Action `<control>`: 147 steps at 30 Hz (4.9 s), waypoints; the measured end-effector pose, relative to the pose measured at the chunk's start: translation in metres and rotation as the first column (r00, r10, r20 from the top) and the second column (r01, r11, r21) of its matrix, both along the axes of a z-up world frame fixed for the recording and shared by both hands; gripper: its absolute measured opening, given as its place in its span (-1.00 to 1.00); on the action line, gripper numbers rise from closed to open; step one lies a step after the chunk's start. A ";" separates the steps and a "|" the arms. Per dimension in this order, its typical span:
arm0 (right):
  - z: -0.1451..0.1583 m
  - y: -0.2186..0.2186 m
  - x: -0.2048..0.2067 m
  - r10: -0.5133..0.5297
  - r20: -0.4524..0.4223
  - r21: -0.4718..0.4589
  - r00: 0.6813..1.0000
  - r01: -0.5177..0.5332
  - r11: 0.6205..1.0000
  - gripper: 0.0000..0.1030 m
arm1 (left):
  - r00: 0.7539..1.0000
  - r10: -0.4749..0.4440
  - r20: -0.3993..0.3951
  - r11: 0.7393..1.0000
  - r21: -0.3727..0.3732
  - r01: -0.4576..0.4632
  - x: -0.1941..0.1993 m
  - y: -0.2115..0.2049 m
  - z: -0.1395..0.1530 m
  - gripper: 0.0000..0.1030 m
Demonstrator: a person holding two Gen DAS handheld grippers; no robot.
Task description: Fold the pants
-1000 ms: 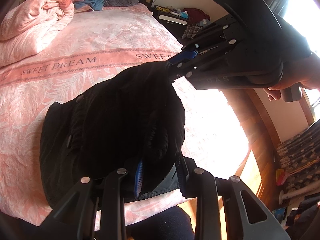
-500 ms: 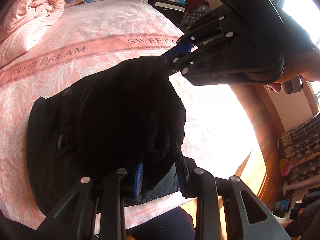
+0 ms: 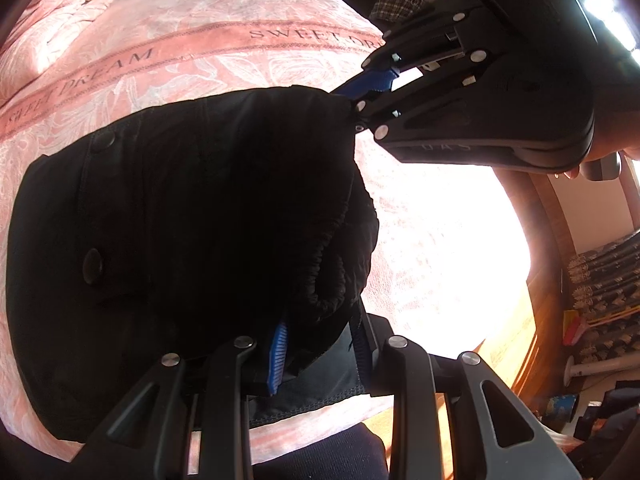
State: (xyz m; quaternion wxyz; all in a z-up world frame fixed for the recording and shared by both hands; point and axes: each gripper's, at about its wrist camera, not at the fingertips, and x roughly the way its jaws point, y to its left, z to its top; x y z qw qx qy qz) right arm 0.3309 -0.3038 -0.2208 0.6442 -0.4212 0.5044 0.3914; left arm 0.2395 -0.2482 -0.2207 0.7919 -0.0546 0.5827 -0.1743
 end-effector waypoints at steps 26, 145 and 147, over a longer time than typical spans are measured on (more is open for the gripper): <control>-0.009 -0.058 0.008 -0.370 -0.051 0.112 0.928 0.374 0.921 -0.20 | 0.993 -0.115 0.000 0.984 -0.138 0.114 -0.013 -0.022 -0.017 0.17; -0.108 -0.081 -0.039 -0.371 -0.877 0.249 0.304 0.950 0.190 0.27 | 0.934 0.072 -0.351 0.764 -0.582 -0.278 0.069 0.272 -0.118 0.22; -0.103 -0.084 -0.043 -0.360 -0.879 0.267 0.311 0.949 0.166 -0.01 | 0.940 0.084 -0.329 0.751 -0.599 -0.277 0.067 0.275 -0.115 0.02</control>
